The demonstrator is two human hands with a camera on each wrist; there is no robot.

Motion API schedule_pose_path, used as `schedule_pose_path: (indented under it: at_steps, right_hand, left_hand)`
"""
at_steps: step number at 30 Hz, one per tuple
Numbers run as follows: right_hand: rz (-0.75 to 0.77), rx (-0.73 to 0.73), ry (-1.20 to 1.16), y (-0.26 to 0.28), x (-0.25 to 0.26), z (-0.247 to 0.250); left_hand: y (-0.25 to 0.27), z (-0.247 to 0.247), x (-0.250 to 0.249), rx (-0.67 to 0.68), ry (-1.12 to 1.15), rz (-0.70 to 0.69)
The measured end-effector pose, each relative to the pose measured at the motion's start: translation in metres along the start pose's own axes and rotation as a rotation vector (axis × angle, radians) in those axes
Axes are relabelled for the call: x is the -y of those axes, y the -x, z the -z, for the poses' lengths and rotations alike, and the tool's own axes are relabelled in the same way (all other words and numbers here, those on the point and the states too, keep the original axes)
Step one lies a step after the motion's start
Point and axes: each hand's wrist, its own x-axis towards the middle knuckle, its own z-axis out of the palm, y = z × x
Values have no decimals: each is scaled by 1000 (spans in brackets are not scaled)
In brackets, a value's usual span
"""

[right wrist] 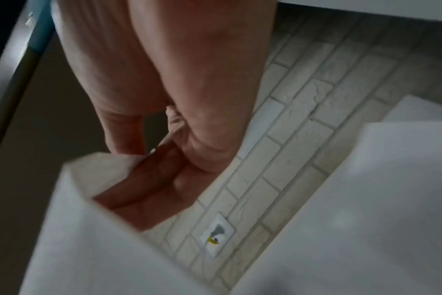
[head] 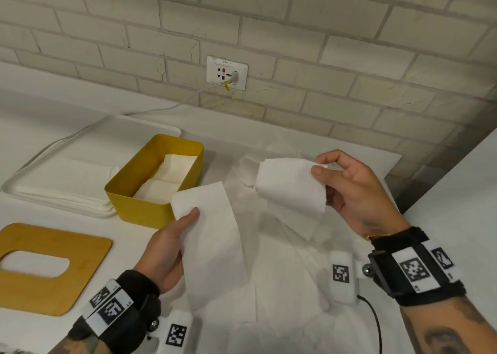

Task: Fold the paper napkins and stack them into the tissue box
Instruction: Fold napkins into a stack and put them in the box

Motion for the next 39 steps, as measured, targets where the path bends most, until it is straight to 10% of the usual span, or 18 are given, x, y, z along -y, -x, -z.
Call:
schedule_pose_path:
  at_steps: [8,18,21,25,29,39]
  right_hand:
    - [-149,-41,-323,-6,-35,-36]
    - [-235,-261,-37,-7,-87,-45]
    - [-53,-263,299,-6,-86,-41]
    - [576,237,941,2,-58,-42]
    - [552,714,1275,3,-48,-56]
    - [452,710,1442,5,-45,-59]
  left_hand:
    - [-2,-30,-3,141,-35,60]
    - [1,-23,13,261,-80,113]
    - [-5,-17,19,298,-177,84]
    - [-9,-16,20,360,-237,66]
    - [-13,-21,20,462,-329,68]
    - [-8,-18,18,420,-172,202]
